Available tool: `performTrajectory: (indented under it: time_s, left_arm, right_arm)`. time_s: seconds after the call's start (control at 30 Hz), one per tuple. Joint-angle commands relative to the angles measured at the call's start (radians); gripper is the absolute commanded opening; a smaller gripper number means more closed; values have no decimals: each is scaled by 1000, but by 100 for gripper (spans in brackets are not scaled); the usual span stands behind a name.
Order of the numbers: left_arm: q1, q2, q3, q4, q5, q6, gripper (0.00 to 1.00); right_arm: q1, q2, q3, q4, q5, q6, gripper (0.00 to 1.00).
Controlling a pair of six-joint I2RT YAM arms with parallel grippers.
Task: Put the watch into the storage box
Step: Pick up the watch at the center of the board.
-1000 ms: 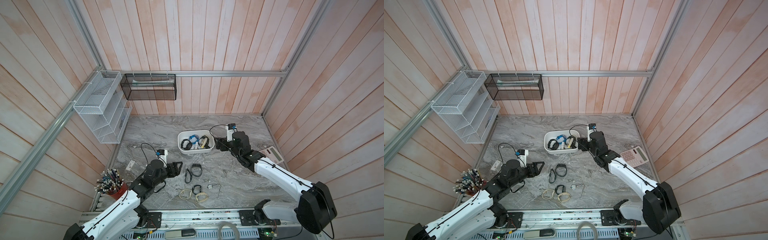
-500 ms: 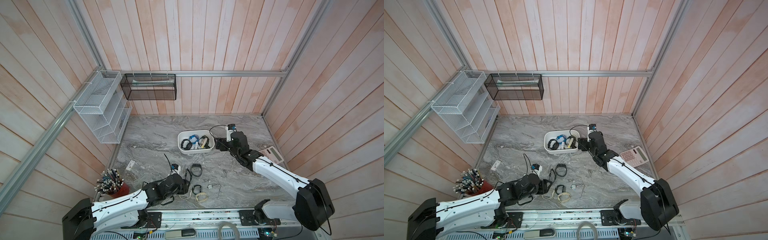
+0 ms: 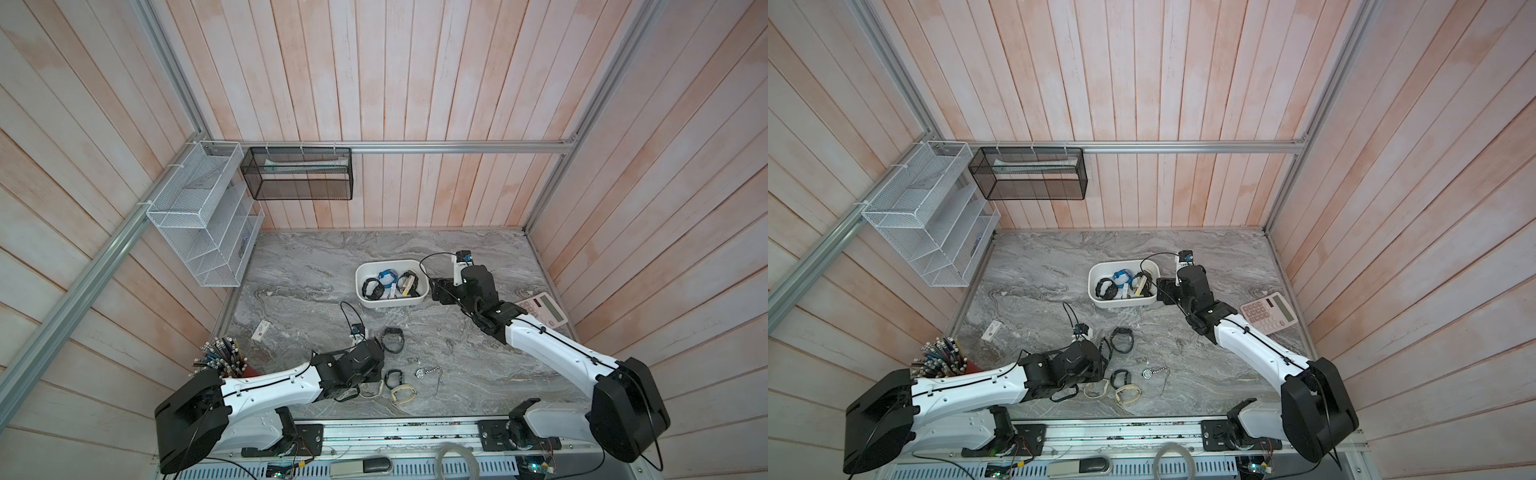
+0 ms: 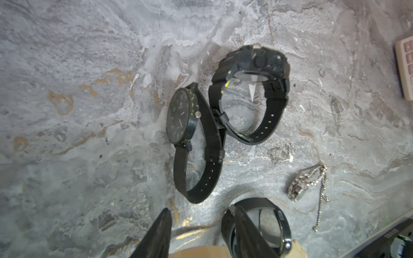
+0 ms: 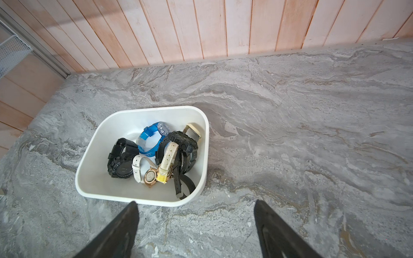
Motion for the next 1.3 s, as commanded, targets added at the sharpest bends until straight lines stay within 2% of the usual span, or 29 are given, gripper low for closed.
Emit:
performTrajectory:
  time_s: [0.0, 0.17, 0.33, 0.6, 0.9, 1.0, 1.27]
  left_arm:
    - [-3, 28, 35, -25, -22, -15, 44]
    - [12, 62, 37, -19, -21, -34, 37]
    - [31, 80, 44, -4, -20, -38, 37]
    - [81, 126, 50, 56, 16, -26, 30]
    - [81, 166, 68, 22, 36, -32, 7]
    - [120, 143, 69, -2, 26, -31, 0]
    - [192, 57, 101, -37, -2, 60, 0]
  right_arm:
    - [-3, -12, -10, 15, 16, 0, 83]
    - [-5, -5, -9, 21, 14, -10, 83]
    - [-5, -5, -17, 29, 13, -15, 83]
    - [-9, -5, -27, 29, 10, -16, 83]
    - [-15, -3, -36, 35, 8, -15, 83]
    - [-15, 3, -37, 37, -4, -7, 83]
    - [-15, 4, -33, 42, -9, -9, 83]
